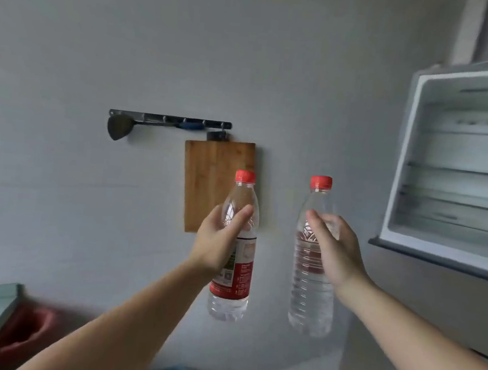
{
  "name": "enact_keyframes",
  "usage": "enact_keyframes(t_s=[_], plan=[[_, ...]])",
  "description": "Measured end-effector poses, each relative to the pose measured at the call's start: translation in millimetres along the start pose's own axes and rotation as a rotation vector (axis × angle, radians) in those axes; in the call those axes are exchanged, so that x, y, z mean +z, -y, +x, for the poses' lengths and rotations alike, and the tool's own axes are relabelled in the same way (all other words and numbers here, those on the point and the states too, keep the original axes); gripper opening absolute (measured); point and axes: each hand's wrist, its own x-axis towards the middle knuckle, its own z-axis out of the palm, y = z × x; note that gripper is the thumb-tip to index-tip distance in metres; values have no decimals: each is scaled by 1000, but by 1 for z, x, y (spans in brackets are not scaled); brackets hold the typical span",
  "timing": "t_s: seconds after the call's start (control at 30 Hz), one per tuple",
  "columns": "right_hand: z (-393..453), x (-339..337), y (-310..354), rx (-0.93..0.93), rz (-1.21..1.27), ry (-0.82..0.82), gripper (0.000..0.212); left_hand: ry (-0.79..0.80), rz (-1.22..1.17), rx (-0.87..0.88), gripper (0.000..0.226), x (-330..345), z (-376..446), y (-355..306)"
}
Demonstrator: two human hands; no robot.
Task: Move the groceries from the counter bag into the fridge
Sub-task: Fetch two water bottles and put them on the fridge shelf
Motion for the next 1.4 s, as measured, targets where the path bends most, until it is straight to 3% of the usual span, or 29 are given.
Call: enact_keyframes(t_s=[0.17,0.27,0.37,0.57,0.63,0.83,1.0,1.23,1.4], plan=[[21,-32,-9,19,-84,-319,31,242,-109,27,44,51,59,11],[23,-52,-12,18,-145,-440,28,392,-193,13,31,84,80,12],[23,-78,-6,34,-189,-521,20,509,-221,5,41,119,95,7],[40,-135,1,10,-294,-646,37,626,-263,30,44,191,111,-5],[48,-153,-2,-11,-296,-665,32,640,-272,21,38,214,112,-5],[75,-201,-22,1,-277,-691,56,666,-258,27,35,285,123,-1],[85,-242,-31,15,-280,-682,49,723,-250,29,44,341,131,2],[111,-307,-59,66,-368,-759,68,791,-272,21,23,419,153,15],[162,-337,-80,81,-432,-797,50,818,-269,35,28,465,205,42]])
